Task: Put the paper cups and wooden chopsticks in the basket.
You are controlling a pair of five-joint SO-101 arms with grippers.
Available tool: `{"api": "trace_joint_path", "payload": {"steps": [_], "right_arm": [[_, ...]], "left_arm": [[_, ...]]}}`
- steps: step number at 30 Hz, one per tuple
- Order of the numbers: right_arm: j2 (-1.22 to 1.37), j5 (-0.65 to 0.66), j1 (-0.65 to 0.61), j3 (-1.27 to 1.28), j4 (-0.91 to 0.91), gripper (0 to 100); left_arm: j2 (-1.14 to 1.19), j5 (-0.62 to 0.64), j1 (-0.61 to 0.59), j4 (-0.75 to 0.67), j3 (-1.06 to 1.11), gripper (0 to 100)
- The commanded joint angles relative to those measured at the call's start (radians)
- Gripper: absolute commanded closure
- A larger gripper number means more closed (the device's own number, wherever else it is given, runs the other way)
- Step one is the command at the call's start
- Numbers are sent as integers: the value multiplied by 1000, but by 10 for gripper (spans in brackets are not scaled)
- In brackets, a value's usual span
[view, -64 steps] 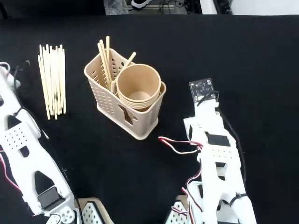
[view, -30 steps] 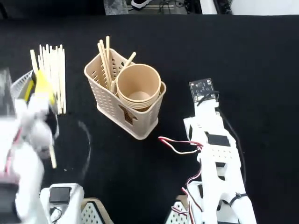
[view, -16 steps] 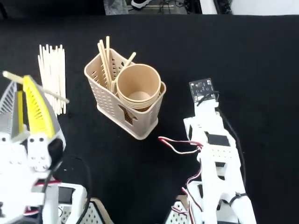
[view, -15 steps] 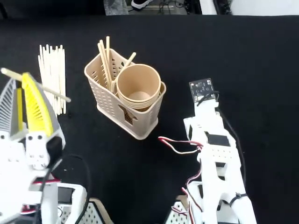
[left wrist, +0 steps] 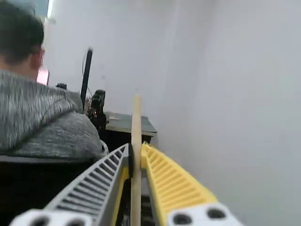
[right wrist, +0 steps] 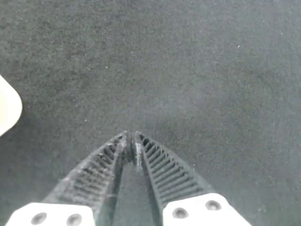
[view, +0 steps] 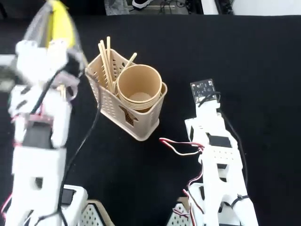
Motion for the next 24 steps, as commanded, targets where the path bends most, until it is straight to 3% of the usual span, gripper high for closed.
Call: {"api": "trace_joint_path", "payload": {"steps": [1,11,13,17,24], "right_arm": [[-25,6,15,-8,-21,985],[-25,6,15,-10,-20,985],[-25,6,15,-10,-20,985],[-25,6,15,-10,-18,985],[-25,6,15,-10,-18,985]], "left_arm": [[69,44,25,-18,-65,971],[98,49,38,9,-36,971],[98,48,38,104,-39,960],[100,57,51,324,-62,832],[130,52,31,724,-346,797]]}}
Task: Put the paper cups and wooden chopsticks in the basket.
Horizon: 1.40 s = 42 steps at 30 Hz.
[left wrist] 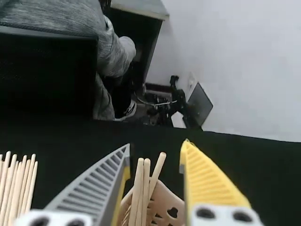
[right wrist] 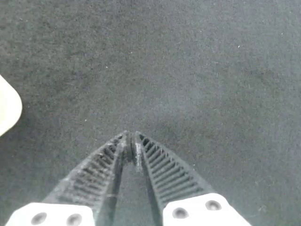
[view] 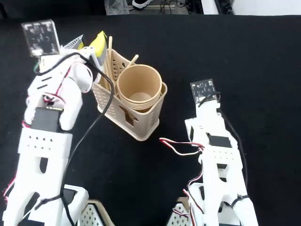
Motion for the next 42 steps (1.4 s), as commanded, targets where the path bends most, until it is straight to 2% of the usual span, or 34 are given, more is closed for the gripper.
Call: {"api": "trace_joint_path", "payload": {"steps": [1,3,6,10,13,20,31,34,37,40,42], "right_arm": [[-25,6,15,-10,-18,985],[-25,6,15,-8,-18,985],[-25,6,15,-8,-18,985],[-25,6,15,-8,-18,985],[-25,6,15,-8,-18,985],[-25,6,15,-8,-18,985],[-25,6,12,-7,-20,985],[-25,6,12,-7,-20,985],[-25,6,12,-7,-20,985],[-25,6,12,-8,-20,985],[-25,6,12,-8,-20,985]], "left_arm": [[23,3,-13,245,-252,789],[75,2,-24,373,-377,784],[189,2,-124,542,-561,784],[411,-12,-278,646,-699,780],[614,-77,-366,660,-754,782],[1120,-94,-506,652,-1006,779],[1870,-92,-542,652,-1765,778],[2015,-92,-542,654,-1910,779],[2101,-86,-549,657,-1952,798],[2119,-92,-573,700,-1960,905],[2122,-92,-576,710,-1954,923]]}}
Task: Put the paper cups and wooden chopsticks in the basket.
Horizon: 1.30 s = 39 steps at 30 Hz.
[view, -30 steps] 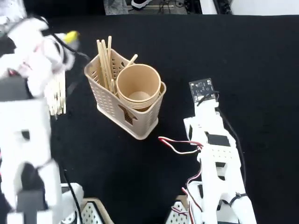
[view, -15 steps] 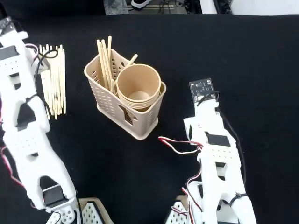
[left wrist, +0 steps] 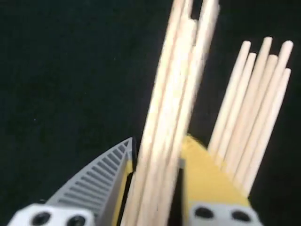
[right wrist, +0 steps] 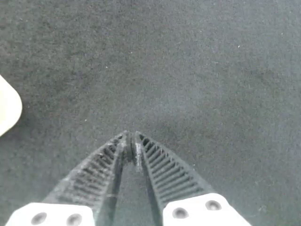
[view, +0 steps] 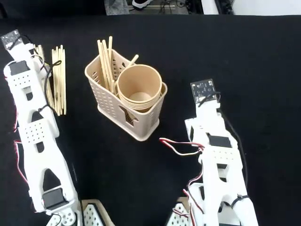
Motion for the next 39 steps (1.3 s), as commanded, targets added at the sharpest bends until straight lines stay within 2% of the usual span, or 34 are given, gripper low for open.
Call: {"api": "trace_joint_path", "payload": {"steps": [1,5,15,22,28,39], "right_arm": [[-25,6,12,-8,-20,985],[-25,6,12,-8,-20,985],[-25,6,14,-7,-20,985],[-25,6,14,-7,-20,985],[-25,6,12,-7,-20,985],[-25,6,14,-7,-20,985]], "left_arm": [[8,-9,-36,31,4,927],[-2,-11,-42,77,-7,977],[-69,-11,-44,244,-133,971],[-247,-77,-58,351,-124,971],[-388,-84,-59,425,-124,971],[-594,-110,-61,440,-124,971]]}}
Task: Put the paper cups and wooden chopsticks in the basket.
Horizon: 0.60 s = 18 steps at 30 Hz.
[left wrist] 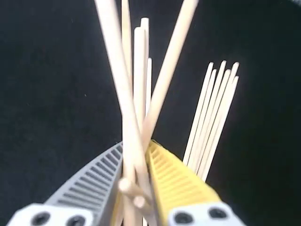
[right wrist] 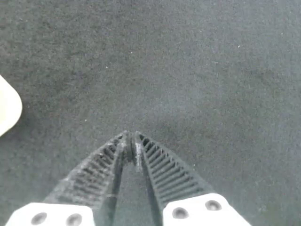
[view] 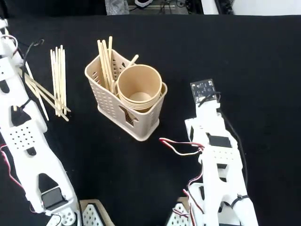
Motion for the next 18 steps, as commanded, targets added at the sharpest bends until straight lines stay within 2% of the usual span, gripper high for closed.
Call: {"api": "trace_joint_path", "payload": {"steps": [1,13,18], "right_arm": [[-25,6,14,-7,-20,985],[-25,6,14,-7,-20,985],[-25,6,14,-7,-20,985]], "left_arm": [[-129,-9,-12,5,-41,971],[-480,-3,1,6,-41,971],[-543,-3,54,6,-41,971]]}}
